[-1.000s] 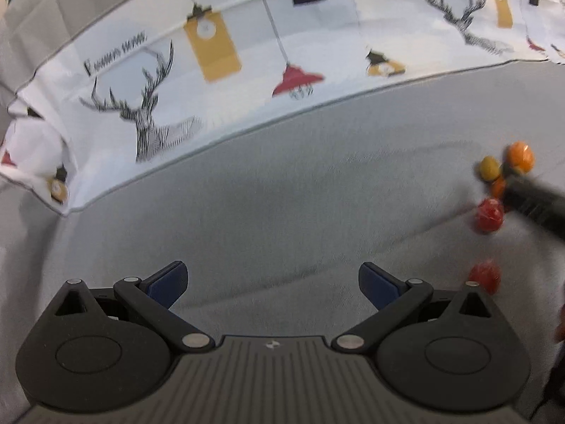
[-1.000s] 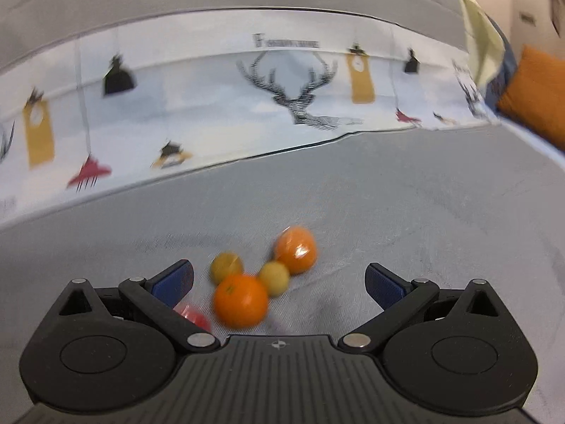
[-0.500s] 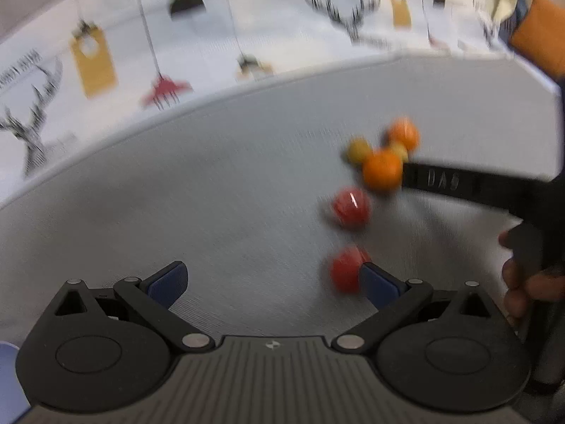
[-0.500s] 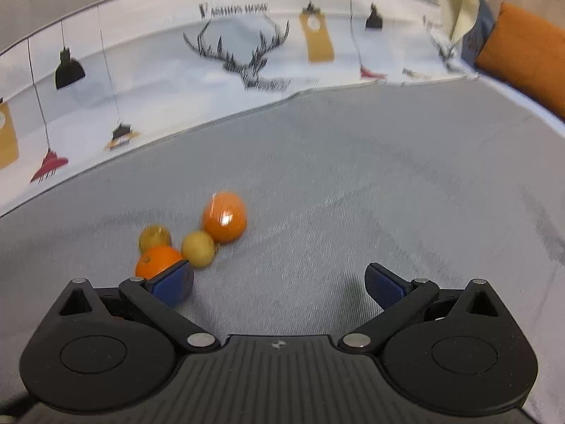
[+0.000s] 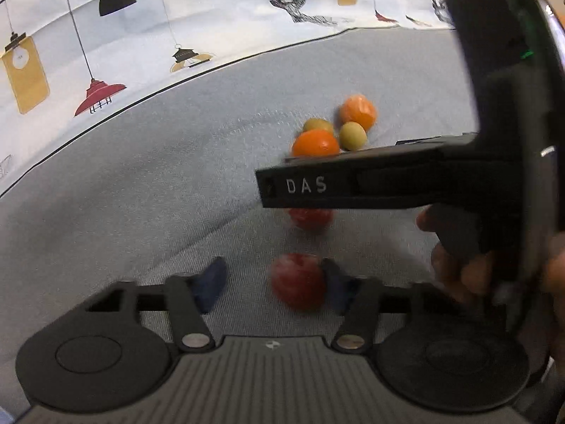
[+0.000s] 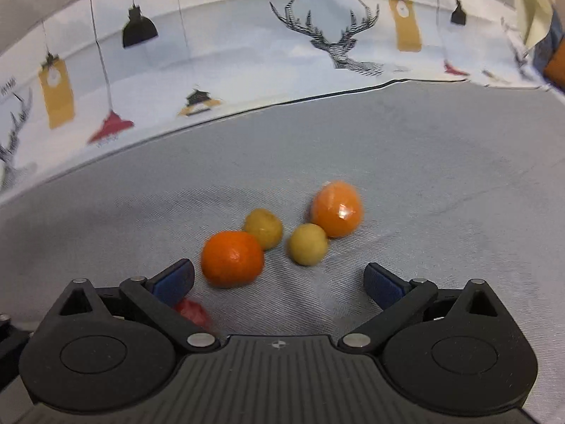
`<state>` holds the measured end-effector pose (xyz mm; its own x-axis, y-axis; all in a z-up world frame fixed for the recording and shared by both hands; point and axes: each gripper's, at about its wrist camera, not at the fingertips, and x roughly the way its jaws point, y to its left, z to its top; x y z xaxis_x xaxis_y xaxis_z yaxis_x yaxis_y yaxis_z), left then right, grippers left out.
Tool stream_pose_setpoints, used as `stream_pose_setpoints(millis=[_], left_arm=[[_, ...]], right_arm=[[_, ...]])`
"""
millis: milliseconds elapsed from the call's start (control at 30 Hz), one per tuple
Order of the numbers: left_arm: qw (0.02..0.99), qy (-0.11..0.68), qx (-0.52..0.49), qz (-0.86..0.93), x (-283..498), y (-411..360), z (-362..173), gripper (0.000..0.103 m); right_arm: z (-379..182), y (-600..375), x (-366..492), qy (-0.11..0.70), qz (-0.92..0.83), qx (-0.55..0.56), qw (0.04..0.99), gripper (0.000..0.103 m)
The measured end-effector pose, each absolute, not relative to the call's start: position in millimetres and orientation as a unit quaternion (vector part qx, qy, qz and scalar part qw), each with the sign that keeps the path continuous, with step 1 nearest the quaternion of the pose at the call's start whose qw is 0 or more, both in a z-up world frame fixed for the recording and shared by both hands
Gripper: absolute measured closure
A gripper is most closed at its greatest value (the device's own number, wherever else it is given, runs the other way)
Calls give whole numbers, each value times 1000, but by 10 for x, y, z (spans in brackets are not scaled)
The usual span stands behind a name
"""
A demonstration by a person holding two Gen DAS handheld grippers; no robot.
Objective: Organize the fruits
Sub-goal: 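Grasp a red plastic-wrapped fruit with the left tool while the right tool grasps a mandarin, then carry both fruits over the blue plate and open both tools to release them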
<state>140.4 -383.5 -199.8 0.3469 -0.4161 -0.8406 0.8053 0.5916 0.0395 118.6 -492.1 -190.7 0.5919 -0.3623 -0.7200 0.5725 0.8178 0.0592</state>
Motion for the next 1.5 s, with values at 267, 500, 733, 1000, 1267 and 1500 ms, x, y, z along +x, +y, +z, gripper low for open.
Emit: stream_pose_setpoints(millis=[267, 500, 733, 1000, 1267, 1500], left_arm=[[773, 433, 244, -393, 1467, -3885, -1920, 71], [770, 503, 156, -360, 1570, -3620, -1837, 71], [788, 521, 111, -307, 1511, -3068, -1339, 71], [829, 497, 85, -243, 1294, -2297, -360, 71], [853, 478, 89, -191, 521, -1488, 311, 71], [874, 460, 66, -144, -172, -872, 818, 71]], right_arm=[[-1953, -4930, 1070, 350, -299, 152, 875, 27], [-1902, -5072, 774, 331, -325, 145, 874, 70], [-1702, -5089, 599, 287, -404, 130, 859, 70], [-1052, -4441, 67, 284, -352, 103, 886, 69], [-333, -3282, -552, 248, -174, 113, 946, 69], [36, -2589, -1102, 239, -57, 113, 963, 69]])
